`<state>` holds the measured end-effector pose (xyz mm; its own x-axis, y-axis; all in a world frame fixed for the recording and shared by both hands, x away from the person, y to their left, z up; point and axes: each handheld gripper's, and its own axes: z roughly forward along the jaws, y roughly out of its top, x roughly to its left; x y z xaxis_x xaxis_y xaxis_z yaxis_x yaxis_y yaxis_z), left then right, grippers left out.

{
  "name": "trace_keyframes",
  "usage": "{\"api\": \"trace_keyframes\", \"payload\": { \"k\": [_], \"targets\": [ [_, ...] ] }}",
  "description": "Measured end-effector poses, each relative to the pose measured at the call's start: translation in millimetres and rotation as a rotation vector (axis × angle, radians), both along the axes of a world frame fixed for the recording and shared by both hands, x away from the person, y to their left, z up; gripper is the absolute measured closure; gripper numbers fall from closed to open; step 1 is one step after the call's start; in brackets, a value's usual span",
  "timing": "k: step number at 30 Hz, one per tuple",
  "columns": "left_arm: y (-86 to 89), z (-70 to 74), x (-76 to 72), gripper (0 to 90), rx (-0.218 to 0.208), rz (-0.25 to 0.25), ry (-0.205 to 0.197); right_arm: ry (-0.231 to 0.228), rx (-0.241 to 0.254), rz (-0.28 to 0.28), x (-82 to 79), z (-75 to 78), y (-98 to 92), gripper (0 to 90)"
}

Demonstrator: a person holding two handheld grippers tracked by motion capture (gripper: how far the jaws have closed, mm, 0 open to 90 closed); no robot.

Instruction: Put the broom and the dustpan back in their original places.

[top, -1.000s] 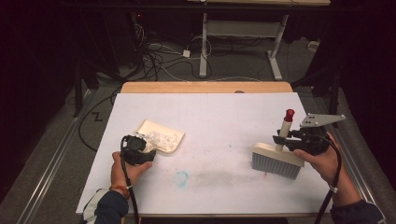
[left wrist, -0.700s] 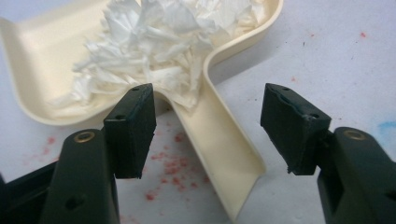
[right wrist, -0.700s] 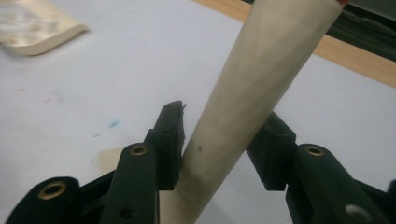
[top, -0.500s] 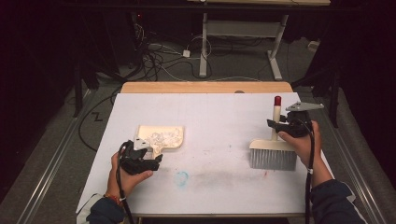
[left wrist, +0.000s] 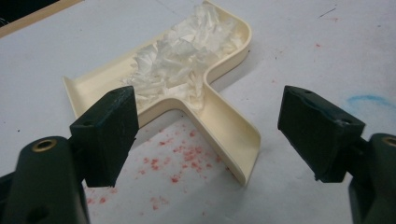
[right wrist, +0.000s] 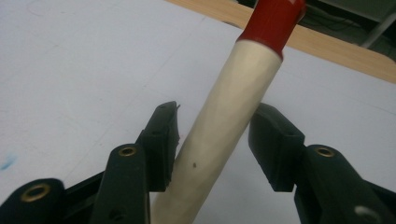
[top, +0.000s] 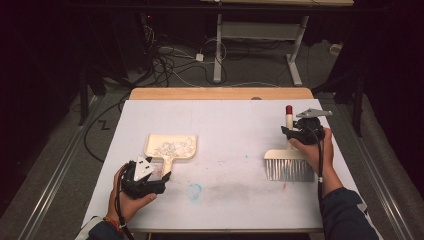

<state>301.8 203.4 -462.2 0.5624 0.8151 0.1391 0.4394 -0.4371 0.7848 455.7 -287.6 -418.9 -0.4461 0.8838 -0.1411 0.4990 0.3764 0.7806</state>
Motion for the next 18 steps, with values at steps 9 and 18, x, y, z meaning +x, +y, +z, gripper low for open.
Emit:
{"api": "trace_keyframes", "payload": {
  "k": [9,18],
  "targets": [
    [-3.3,-0.5,-2.6,20.0,0.026,-0.02,-0.017,-0.075,0.028,0.021,-2.9,9.9,7.0,47.1],
    [-3.2,-1.9,-3.9,20.0,0.028,-0.019,-0.035,-0.117,0.055,0.051,-9.7,14.7,14.9,41.0]
  ]
}}
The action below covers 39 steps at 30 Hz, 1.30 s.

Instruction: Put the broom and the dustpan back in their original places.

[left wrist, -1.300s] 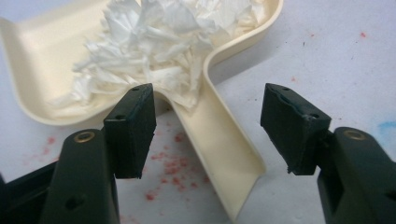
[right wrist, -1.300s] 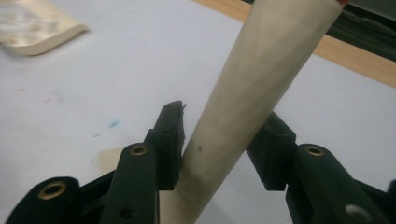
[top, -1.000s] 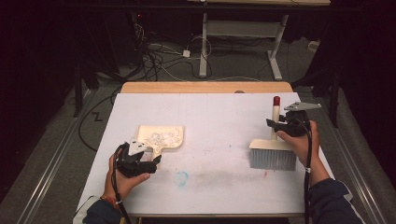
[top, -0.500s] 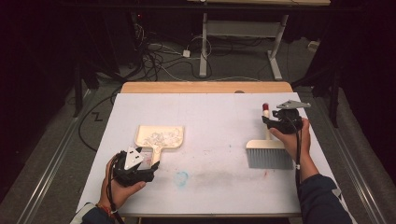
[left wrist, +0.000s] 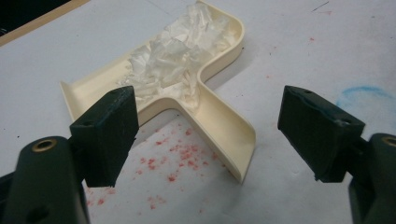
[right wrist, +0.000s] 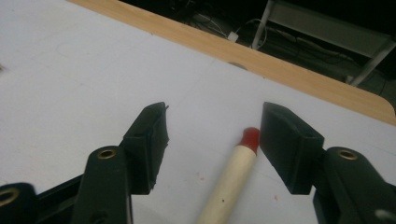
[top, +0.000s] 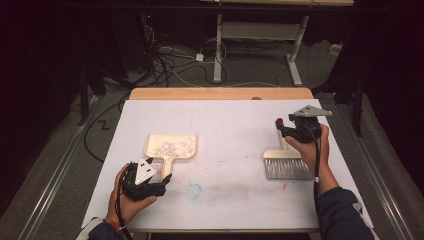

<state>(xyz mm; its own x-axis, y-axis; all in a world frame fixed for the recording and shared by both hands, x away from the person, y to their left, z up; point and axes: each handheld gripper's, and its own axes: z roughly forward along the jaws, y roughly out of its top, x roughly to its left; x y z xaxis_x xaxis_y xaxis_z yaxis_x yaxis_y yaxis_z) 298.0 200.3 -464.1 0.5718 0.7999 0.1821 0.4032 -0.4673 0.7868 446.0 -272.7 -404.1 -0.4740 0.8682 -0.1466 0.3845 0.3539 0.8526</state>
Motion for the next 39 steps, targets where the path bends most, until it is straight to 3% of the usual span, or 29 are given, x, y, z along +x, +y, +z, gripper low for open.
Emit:
{"api": "trace_keyframes", "payload": {
  "k": [11,13,16,20,27,39],
  "targets": [
    [-11.3,0.1,-3.5,19.9,0.021,-0.031,-0.012,-0.096,0.06,0.034,-17.2,12.7,4.7,34.0],
    [-15.0,-0.5,-4.2,19.9,0.029,-0.042,-0.014,-0.11,0.044,0.034,-18.5,13.7,6.8,32.1],
    [-17.9,-0.7,-4.6,19.8,0.047,-0.065,-0.034,-0.111,0.043,0.032,-19.9,13.6,8.6,30.0],
    [-18.5,0.1,-5.8,19.6,0.04,-0.068,-0.038,-0.111,0.039,0.013,-21.8,13.6,10.8,25.4],
    [-20.8,-1.0,-6.6,19.0,0.059,-0.079,-0.036,-0.12,0.046,0.03,-27.8,16.8,14.1,21.7],
    [-23.4,-0.5,-7.8,17.9,0.054,-0.089,-0.034,-0.157,0.032,0.067,-43.6,26.3,20.7,20.7]
  ]
}}
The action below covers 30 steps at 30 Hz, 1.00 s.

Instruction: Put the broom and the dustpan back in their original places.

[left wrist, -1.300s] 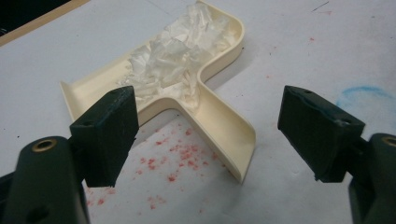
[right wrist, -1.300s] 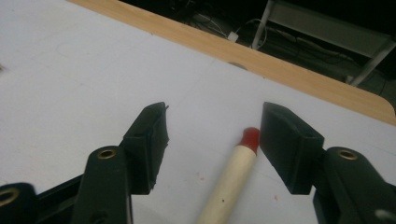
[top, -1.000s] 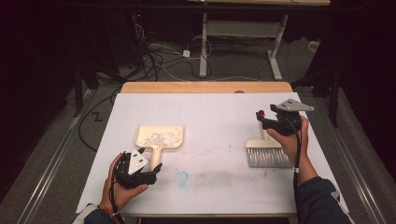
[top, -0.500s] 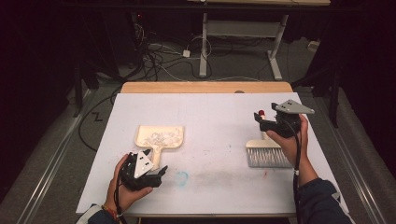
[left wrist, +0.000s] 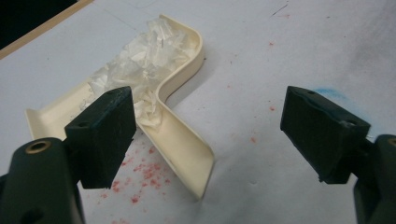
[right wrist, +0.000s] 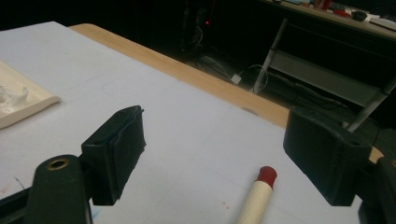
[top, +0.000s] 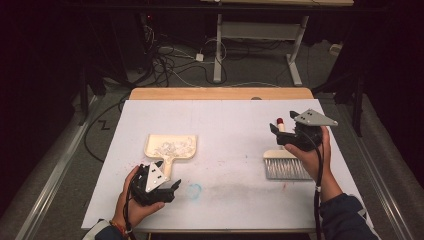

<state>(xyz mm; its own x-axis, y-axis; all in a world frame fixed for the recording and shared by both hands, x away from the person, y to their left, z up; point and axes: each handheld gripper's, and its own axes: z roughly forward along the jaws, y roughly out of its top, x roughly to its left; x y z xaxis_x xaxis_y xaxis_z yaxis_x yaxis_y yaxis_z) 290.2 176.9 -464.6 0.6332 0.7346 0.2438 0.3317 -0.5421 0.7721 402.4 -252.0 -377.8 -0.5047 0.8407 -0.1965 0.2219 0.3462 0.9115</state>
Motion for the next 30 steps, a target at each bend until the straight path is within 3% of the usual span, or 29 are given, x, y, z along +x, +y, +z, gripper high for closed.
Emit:
{"api": "trace_keyframes", "payload": {
  "k": [10,30],
  "targets": [
    [-1.9,0.6,-1.7,17.9,0.004,-0.012,-0.006,-0.038,-0.033,0.039,-19.8,6.1,6.1,20.7],
    [-4.0,0.5,-2.9,17.9,0.002,-0.017,0.008,-0.051,-0.049,0.087,-51.2,9.6,4.3,21.0]
  ]
}}
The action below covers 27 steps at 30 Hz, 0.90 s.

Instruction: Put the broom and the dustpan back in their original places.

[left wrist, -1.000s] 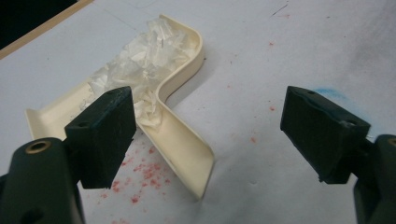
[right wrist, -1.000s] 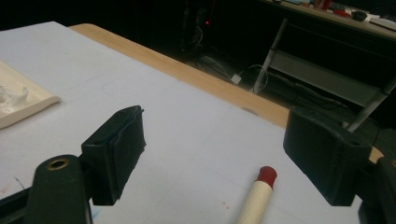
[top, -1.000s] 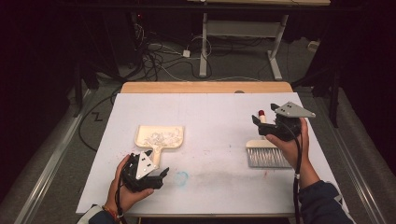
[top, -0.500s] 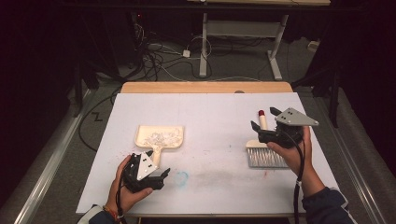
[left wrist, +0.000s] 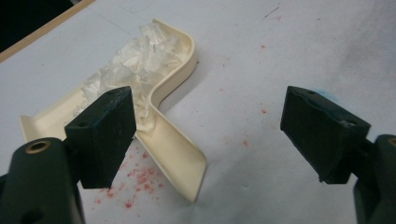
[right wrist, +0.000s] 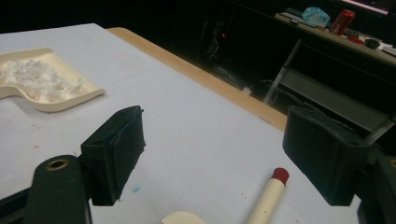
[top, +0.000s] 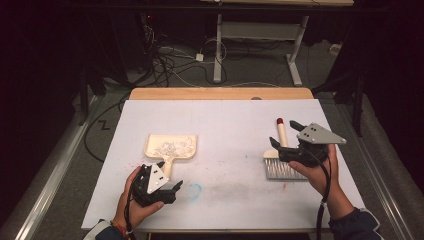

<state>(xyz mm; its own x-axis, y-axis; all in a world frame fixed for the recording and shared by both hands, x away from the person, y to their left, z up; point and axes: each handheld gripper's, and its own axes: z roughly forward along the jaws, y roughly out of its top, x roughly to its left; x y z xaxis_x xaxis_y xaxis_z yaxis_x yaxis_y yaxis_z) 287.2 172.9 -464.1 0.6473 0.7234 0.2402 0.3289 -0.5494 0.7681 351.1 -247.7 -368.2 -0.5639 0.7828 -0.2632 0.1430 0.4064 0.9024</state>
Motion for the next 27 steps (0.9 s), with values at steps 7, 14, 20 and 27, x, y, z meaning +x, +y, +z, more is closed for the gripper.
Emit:
{"api": "trace_keyframes", "payload": {
  "k": [7,14,20,27],
  "targets": [
    [-0.3,-0.2,-0.4,17.9,0.001,0.003,-0.001,-0.005,-0.006,0.01,-13.7,-1.9,-4.0,21.2],
    [-1.4,-0.3,-0.6,17.9,0.008,-0.001,-0.002,-0.015,-0.012,0.012,-23.7,-7.6,-9.3,21.1],
    [-2.1,-1.2,0.2,17.9,0.014,-0.007,0.005,-0.033,-0.008,-0.013,-32.6,-13.2,-19.1,22.2],
    [-2.7,-1.1,0.3,17.8,0.017,-0.008,0.003,-0.023,-0.02,-0.018,-40.4,-19.9,-29.3,22.1]
  ]
}}
